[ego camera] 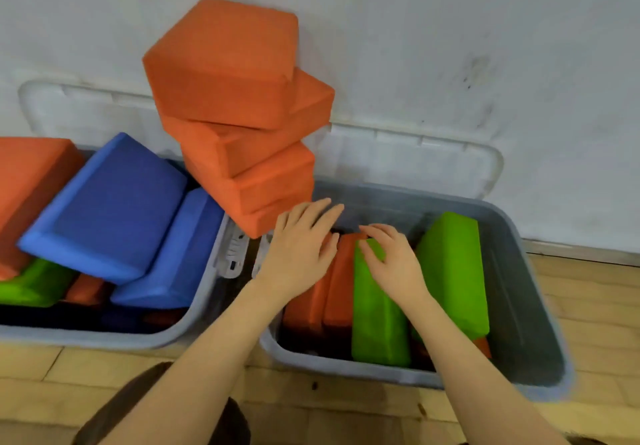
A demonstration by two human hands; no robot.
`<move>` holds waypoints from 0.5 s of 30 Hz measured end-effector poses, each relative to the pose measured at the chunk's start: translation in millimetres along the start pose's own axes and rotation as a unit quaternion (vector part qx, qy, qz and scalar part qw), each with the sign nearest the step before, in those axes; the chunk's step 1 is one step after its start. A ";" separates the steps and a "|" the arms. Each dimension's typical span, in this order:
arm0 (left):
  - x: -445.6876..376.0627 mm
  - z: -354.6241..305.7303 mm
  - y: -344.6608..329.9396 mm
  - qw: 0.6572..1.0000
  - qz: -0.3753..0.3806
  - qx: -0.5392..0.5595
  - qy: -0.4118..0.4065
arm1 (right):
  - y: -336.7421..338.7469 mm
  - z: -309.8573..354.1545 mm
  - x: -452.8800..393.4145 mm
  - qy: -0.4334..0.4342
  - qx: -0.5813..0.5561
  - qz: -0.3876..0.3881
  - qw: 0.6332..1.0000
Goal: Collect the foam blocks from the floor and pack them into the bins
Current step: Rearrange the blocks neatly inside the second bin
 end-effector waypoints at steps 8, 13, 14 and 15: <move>51.0 7.4 -123.2 0.951 0.283 -0.023 0.120 | -47.7 -71.4 43.6 0.055 0.271 0.181 0.944; 57.8 -15.5 -169.1 0.925 0.362 -0.038 0.109 | -23.7 -83.8 44.0 0.074 0.291 0.119 0.947; 60.5 -20.3 -175.2 0.921 0.372 -0.027 0.110 | -20.6 -89.9 46.2 0.059 0.287 0.122 0.948; 63.2 -24.8 -179.3 0.918 0.380 -0.013 0.113 | -18.0 -96.7 48.7 0.037 0.283 0.128 0.950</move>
Point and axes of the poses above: each hand's wrist, its own x-axis away from the middle knuckle, its own y-axis out of the back of the hand, z = x × y, the point moved 6 cm from there along -x, towards the middle knuckle, and after that the axes turned 5 degrees about y, right-handed, at the moved point
